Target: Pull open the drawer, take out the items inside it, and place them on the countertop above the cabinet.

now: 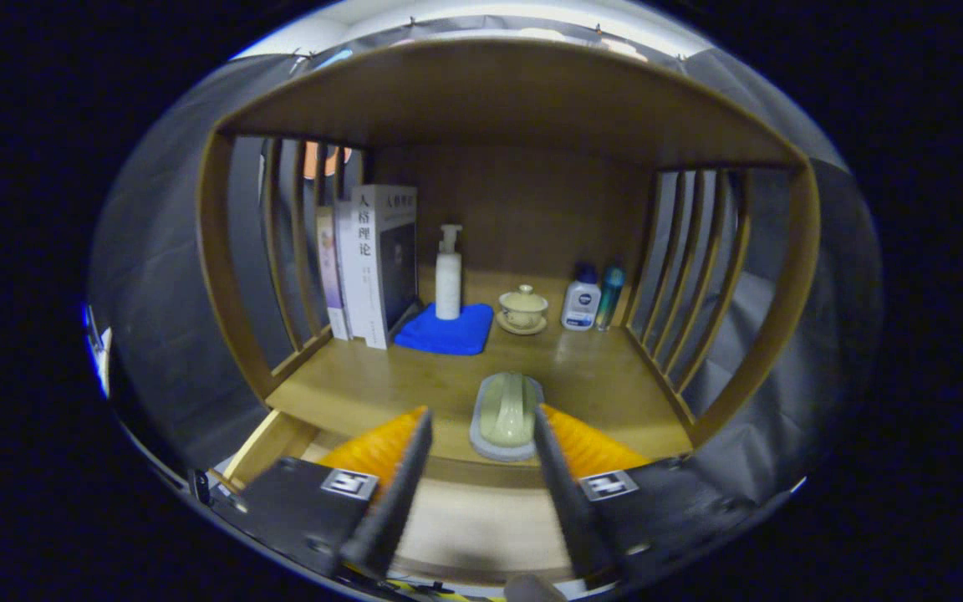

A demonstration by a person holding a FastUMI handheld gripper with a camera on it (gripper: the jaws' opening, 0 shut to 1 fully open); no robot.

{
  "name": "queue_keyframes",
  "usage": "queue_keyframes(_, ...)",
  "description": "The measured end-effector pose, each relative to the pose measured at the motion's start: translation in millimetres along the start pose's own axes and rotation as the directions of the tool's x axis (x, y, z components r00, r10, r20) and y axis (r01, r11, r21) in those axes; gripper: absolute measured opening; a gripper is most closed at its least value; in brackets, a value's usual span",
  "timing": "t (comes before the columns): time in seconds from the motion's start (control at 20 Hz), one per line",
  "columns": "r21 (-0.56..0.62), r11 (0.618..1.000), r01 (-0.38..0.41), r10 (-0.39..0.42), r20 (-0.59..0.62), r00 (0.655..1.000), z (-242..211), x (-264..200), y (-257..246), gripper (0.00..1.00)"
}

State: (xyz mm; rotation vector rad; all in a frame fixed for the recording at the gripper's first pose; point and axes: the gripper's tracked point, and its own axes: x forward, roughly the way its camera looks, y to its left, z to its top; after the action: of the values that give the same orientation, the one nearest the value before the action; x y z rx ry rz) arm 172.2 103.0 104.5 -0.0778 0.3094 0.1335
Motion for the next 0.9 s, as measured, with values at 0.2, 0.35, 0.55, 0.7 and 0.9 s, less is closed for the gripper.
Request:
queue_keyframes(0.2, 0.013, 1.000, 0.007, -0.009, 0.132, 0.991, -15, -51, 5, 1.00)
queue_keyframes(0.35, 0.021, 1.000, 0.007, -0.011, 0.204, 0.979, -35, -81, 11, 1.00)
queue_keyframes(0.55, 0.025, 1.000, 0.014, -0.020, 0.228, 0.973, -79, -101, 18, 1.00)
queue_keyframes(0.7, 0.046, 0.998, 0.043, -0.052, 0.225, 0.973, -119, -104, 13, 1.00)
queue_keyframes(0.9, 0.117, 0.993, 0.020, -0.042, 0.192, 0.981, -175, -97, 20, 1.00)
